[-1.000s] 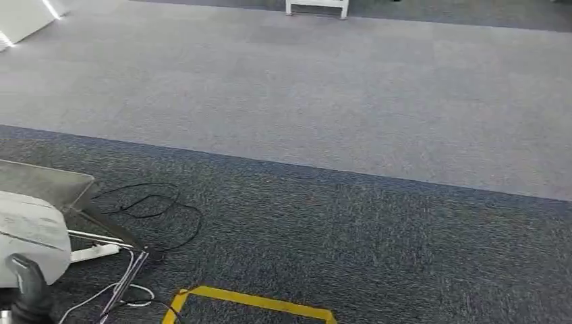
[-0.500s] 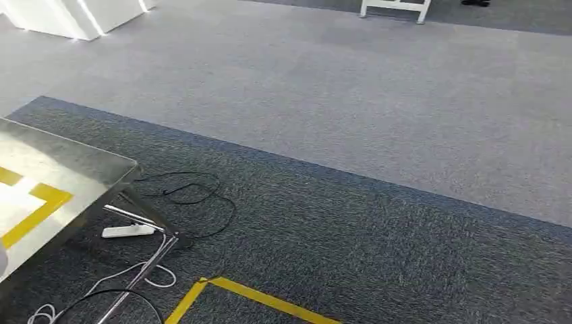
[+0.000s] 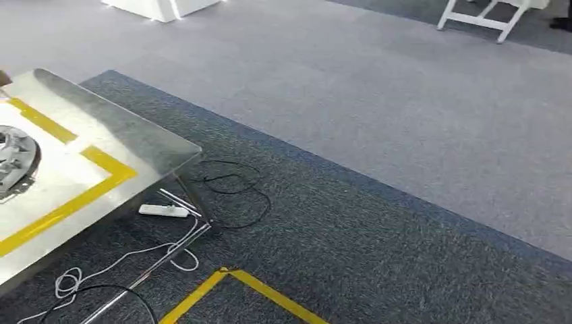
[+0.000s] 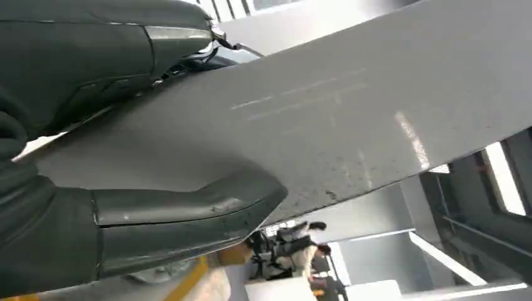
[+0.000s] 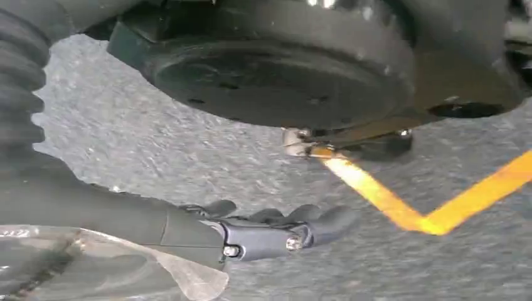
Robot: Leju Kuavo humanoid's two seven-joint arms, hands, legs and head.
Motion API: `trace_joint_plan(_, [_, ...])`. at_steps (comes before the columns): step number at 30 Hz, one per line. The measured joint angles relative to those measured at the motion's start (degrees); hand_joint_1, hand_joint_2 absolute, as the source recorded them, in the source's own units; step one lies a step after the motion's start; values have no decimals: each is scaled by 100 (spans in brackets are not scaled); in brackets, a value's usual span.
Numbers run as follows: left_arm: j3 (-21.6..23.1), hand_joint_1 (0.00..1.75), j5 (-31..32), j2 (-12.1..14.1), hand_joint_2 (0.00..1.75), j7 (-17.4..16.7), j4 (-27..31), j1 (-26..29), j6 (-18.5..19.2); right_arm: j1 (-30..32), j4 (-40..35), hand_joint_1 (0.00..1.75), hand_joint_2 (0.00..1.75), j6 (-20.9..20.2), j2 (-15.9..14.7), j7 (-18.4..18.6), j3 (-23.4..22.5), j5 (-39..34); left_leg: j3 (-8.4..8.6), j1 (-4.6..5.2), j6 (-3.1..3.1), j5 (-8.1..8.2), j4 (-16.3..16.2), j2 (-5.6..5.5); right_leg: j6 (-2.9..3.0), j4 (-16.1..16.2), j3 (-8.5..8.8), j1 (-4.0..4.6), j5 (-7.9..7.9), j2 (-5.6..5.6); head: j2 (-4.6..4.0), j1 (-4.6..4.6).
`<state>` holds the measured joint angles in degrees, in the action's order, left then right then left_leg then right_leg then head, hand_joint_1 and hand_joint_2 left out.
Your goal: Take the parts from the cabinet and place them on the table.
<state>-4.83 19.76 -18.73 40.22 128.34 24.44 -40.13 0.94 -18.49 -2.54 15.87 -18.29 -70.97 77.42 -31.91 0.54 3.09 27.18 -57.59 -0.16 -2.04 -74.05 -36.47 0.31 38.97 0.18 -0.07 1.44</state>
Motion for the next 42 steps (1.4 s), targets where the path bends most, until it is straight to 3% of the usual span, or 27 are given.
trace_joint_plan(1, [-4, 175, -2, -7, 175, 0, 0, -1, 0, -10, 2, 0, 175, -2, -11, 0, 0, -4, 9, -2, -1, 1, -2, -90, -19, -199, -128, 1, -7, 5, 0, -4])
trace_joint_plan(2, [-11, 175, -2, -13, 175, 0, 0, 0, 0, -20, 9, 0, 175, -7, -22, 0, 0, -4, 26, -10, -7, 4, -5, -188, -31, -84, -105, -3, -182, 8, 0, 3])
trace_joint_plan(4, [-24, 175, -13, -26, 175, 0, 0, 1, 0, -21, 13, 0, 175, 7, -29, 9, 0, -4, 62, -35, -48, 32, -35, -381, -55, 824, 278, -35, -780, 65, 0, 4])
trace_joint_plan(5, [-33, 175, -15, -33, 175, 0, 4, 1, 0, -23, 20, 0, 175, 18, -29, 13, 0, -15, 62, -47, -84, 57, -70, -460, -79, 1347, 490, -79, -1028, 210, 0, 0])
trace_joint_plan(6, [-44, 175, -24, -39, 175, 0, 7, 1, 0, -19, 37, 0, 175, 22, -24, 37, 0, -35, 22, -19, -121, 79, -105, -514, -98, 1470, 550, -96, -894, 487, 0, 11])
trace_joint_plan(10, [-57, 175, -328, -44, 175, 0, 24, 38, 2, -37, 26, 0, 175, -7, -5, 90, 0, -61, -82, -41, -235, 29, -121, -759, 71, 1575, 634, -89, -888, 324, 0, 9])
trace_joint_plan(11, [-59, 175, -369, -44, 175, 0, 37, 43, 2, -40, 13, 0, 175, -44, 24, 107, 0, -57, -90, -40, -252, 98, -209, -710, 126, 1616, 659, -132, -909, 228, 0, 9])
trace_joint_plan(12, [-59, 175, -378, -46, 175, 0, 55, 47, 0, -29, -46, 0, 175, -57, 33, 118, -2, -50, -162, -12, -296, 213, -397, -398, 162, 1636, 688, -125, -894, 172, 0, -29])
trace_joint_plan(13, [-61, 175, -415, -46, 175, 0, 61, 38, 2, -13, -70, 0, 175, -90, 48, 133, -2, -35, -335, -23, -331, 420, -762, -196, 192, 1641, 707, -117, -883, 77, 0, -55])
trace_joint_plan(15, [-105, 175, -468, -46, 175, 0, 66, 55, 2, 7, -118, 0, 175, -129, 48, 153, -2, -15, -787, -56, -369, 805, -1656, -48, 217, 1640, 713, -105, -855, -86, 0, -55])
trace_joint_plan(16, [-144, 175, -487, -44, 175, 0, 68, 72, 2, 7, -144, 0, 175, -142, 48, 162, -2, 0, -925, -71, -379, 854, -1914, -37, 218, 1640, 723, -104, -839, -159, 0, -52])
trace_joint_plan(18, [-210, 175, -544, -42, 175, 0, 70, 88, 2, 7, -181, 0, 175, -157, 50, 177, -2, 17, -813, -94, -387, 509, -1624, -18, 204, 1639, 773, -104, -793, -306, 0, -55])
trace_joint_plan(20, [-262, 175, -544, -44, 175, 0, 85, 105, 2, 9, -199, 0, 175, -162, 57, 201, -2, 37, -331, -91, -354, -31, -618, 145, 166, 1641, 856, -104, -721, -433, 0, -55])
trace_joint_plan(21, [-286, 175, -544, -44, 175, 0, 101, 104, 2, 20, -208, 0, 175, -160, 59, 230, -2, 50, -143, -49, -329, -25, -286, 419, 128, 1648, 857, -91, -686, -488, 0, -52])
trace_joint_plan(22, [-299, 175, -544, -46, 175, 0, 107, 88, 2, 21, -221, 0, 175, -160, 59, 247, -2, 59, -107, 10, -284, 52, -177, 469, 82, 1637, 866, -47, -633, -535, 0, -72])
trace_joint_plan(26, [-389, 175, -455, -59, 175, 0, 122, 121, 2, -8, -253, 0, 175, -118, 59, 363, 0, 70, -110, -26, -171, 37, -137, 204, -19, 1715, 1064, -27, -580, -779, 0, -55])
trace_joint_plan(28, [-409, 175, -406, -72, 175, 0, 136, 100, 2, -17, -256, 0, 175, -116, 61, 376, 0, 85, -90, -68, -97, 25, -118, 107, -59, 1253, 833, -51, -316, -240, 0, 22])
trace_joint_plan(29, [-415, 175, -370, -85, 175, 0, 136, 84, 2, -19, -254, 0, 175, -100, 61, 389, 0, 85, -96, -68, -78, 32, -119, 40, -65, 771, 580, -55, -121, -102, 0, 35])
trace_joint_plan(31, [-450, 175, -271, -94, 175, 0, 136, 73, 2, -35, -256, 0, 175, -57, 59, 389, -2, 63, -91, -61, -63, 42, -120, -102, -67, -108, 62, -39, 129, -16, 0, 33])
trace_joint_plan(32, [-457, 175, -234, -101, 175, 0, 136, 68, 2, -43, -256, 0, 175, -55, 59, 385, 0, 61, -70, -61, -56, 51, -120, -184, -61, -205, -40, -26, 41, -7, 0, 33])
trace_joint_plan(33, [-461, 175, -180, -107, 175, 0, 135, 49, 2, -42, -256, 0, 175, -52, 59, 385, -2, 48, -39, -62, -60, 65, -120, -274, -50, -5, 10, -20, -195, 6, 0, 35])
trace_joint_plan(35, [-470, 175, -43, -125, 175, 0, 136, -4, 2, -42, -258, 0, 175, -59, 59, 439, -4, 48, 29, -62, -84, 96, -123, -453, -29, 967, 387, -38, -859, 117, 0, 35])
trace_joint_plan(36, [-470, 175, 17, -136, 175, 0, 136, -28, 4, -34, -260, 0, 175, -72, 61, 472, -4, 48, 22, -65, -106, 109, -123, -518, -19, 1351, 530, -58, -986, 322, 0, 33])
trace_joint_plan(37, [-472, 175, 61, -144, 175, 0, 136, -62, 4, -31, -260, 0, 175, -94, 72, 487, -9, 48, 5, -39, -137, 115, -156, -587, -12, 1464, 564, -74, -908, 525, 0, 26])
trace_joint_plan(38, [-472, 175, 79, -153, 175, 0, 136, -81, 7, -31, -264, 0, 175, -105, 96, 505, -13, 46, -61, -52, -168, 93, -170, -650, 28, 1594, 660, -76, -814, 481, 0, 37])
trace_joint_plan(41, [-474, 175, 126, -166, 175, 0, 138, -90, 7, -34, -289, 0, 175, -144, 126, 529, -18, 44, -114, -61, -269, 43, -145, -841, 131, 1628, 675, -105, -868, 315, 0, 28])
trace_joint_plan(42, [-474, 175, 162, -166, 175, 0, 136, -94, 7, -32, -308, 0, 175, -177, 146, 536, -20, 39, -133, -42, -297, 106, -227, -589, 167, 1656, 710, -112, -879, 232, 0, 17])
